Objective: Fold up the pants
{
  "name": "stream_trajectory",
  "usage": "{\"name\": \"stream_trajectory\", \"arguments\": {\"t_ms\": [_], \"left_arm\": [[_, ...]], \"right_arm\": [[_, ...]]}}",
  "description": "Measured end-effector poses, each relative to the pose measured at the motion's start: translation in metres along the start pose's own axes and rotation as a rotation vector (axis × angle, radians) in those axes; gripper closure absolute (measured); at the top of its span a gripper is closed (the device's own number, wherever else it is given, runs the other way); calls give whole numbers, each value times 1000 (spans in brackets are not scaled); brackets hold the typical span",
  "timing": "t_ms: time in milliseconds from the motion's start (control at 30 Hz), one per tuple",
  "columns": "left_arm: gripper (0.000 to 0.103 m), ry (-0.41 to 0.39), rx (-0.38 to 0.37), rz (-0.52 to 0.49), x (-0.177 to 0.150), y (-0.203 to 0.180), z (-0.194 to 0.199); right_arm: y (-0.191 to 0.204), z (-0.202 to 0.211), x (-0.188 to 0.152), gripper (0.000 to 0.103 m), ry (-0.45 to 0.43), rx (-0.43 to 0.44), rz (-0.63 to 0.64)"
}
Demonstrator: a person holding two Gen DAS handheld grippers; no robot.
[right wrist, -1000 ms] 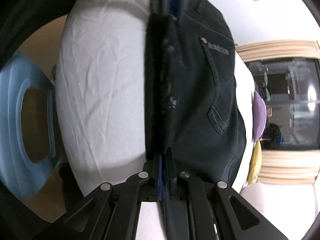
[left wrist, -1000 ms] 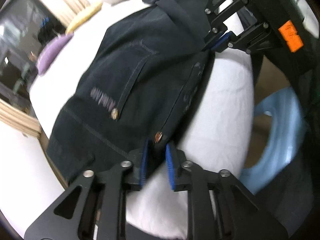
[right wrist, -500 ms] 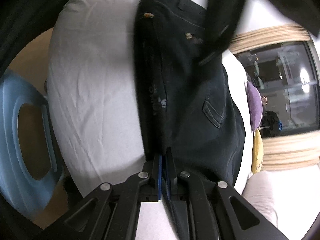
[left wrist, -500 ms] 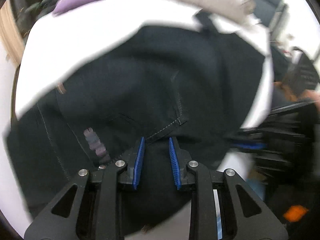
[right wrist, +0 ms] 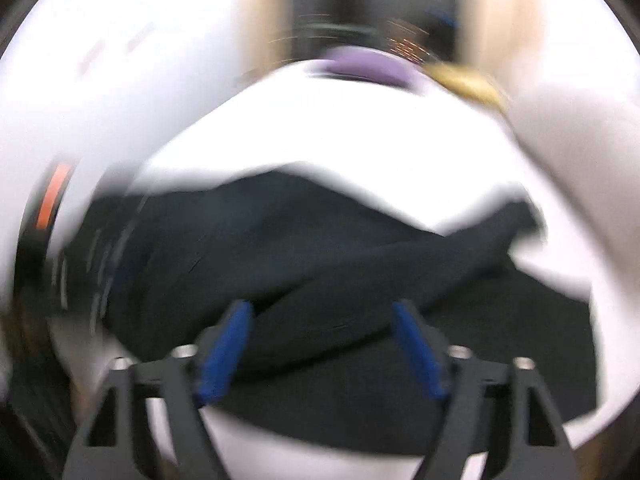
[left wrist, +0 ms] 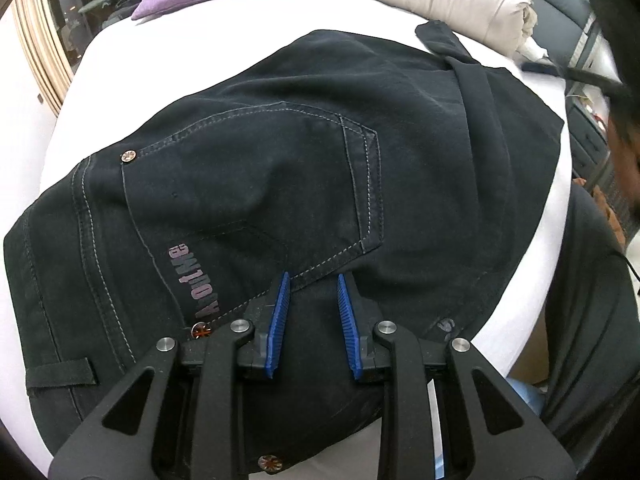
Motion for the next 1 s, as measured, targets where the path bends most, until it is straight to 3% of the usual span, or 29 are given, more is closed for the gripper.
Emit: {"name": "stream_trajectory", "arguments": {"t_ms": [33, 100, 200, 333, 433, 500, 667, 800, 1000], "left_arm": [[79, 0, 7, -2, 0, -2, 0], [79, 5, 13, -1, 0, -4, -2], [79, 12, 4, 7, 1, -4, -2], [79, 18, -7, 17, 3, -4, -3], [79, 18, -9, 21, 4, -2, -4], [79, 18, -10, 20, 5, 0, -4], [79, 21, -9, 12, 5, 0, -4], [79, 18, -6, 16, 6, -1, -3], [79, 16, -1, 15, 6, -1, -2]], "right_arm": [[-35, -7, 22, 36, -18, 38, -168], [-92, -24, 54, 37, -35, 54, -374], [-149, -58, 77, 43, -23, 29, -537], [-194, -87, 80, 57, 9, -24, -694], [-201, -98, 73, 58, 48, -50, -723], [-201, -103, 73, 59, 61, -25, -718], [-190, -100, 72, 78, 56, 1, -698], [-183, -97, 73, 79, 51, 29, -696], [-177, -98, 62, 79, 117, 38, -763]]}}
Point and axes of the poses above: each gripper's, at about its wrist camera, not at the fingertips, and z roughly against the way its jaws point, y to its left, x to its top, the point moved 9 cm from there along -z, roughly the way its jaws point, and after that the axes turned 4 degrees about -y, right-handed, at the moved point
